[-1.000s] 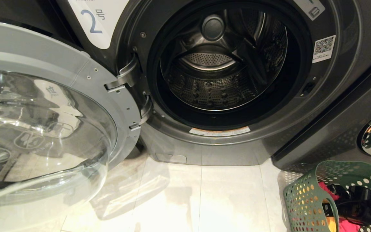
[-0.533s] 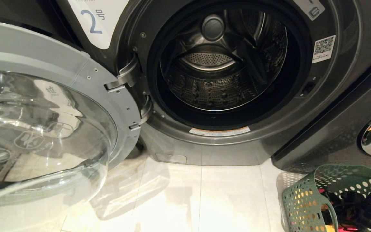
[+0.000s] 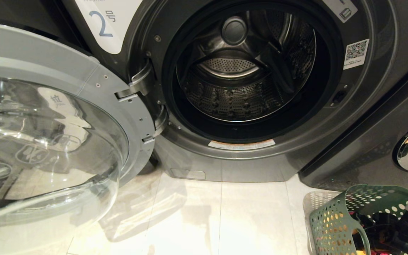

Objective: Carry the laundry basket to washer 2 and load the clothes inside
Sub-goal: Place the clothes into the washing machine

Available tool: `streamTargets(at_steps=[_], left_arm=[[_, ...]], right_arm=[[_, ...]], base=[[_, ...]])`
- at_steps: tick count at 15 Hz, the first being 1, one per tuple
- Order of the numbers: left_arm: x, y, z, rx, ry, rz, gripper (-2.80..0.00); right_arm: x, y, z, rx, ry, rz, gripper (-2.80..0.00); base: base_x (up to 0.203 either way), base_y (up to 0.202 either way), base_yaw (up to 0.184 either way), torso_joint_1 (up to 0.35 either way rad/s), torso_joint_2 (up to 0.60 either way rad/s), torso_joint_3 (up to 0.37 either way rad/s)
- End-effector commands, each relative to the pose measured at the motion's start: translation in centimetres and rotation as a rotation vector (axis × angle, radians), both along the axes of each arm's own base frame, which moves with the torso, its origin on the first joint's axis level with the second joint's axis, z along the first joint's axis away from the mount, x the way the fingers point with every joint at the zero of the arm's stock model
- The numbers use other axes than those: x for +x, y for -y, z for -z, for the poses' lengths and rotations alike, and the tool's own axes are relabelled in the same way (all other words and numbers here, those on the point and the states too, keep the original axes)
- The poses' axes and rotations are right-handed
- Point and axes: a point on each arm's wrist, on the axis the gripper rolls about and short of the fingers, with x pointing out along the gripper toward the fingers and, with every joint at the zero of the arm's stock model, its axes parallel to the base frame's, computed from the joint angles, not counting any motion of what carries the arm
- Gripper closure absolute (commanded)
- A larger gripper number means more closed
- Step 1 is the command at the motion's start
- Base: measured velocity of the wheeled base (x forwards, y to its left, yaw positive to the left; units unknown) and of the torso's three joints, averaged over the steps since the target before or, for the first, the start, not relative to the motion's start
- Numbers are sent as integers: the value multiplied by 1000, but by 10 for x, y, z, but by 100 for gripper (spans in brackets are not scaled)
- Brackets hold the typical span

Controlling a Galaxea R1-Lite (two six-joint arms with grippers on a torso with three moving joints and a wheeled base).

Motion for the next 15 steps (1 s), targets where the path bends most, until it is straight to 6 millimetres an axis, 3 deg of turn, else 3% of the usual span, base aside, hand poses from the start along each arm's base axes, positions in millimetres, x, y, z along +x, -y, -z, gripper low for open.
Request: streamTargets(at_steps=[1,6,9,15], left_arm=[[3,0,11,0,-38,-1,0],[3,0,11,0,-40,-1,0],[3,0,11,0,-39,-2,0],[3,0,11,0,-38,-1,0]], right_arm=[[1,2,-4,-8,10,0,0],[5,8,-32,-17,34,9,0],[3,11,-65,7,25,40,0],[-30,7,-127,109,-41,73,0]], base=[[0,0,0,0,0,0],[0,0,0,0,0,0],[0,0,0,0,0,0],[0,0,0,0,0,0]])
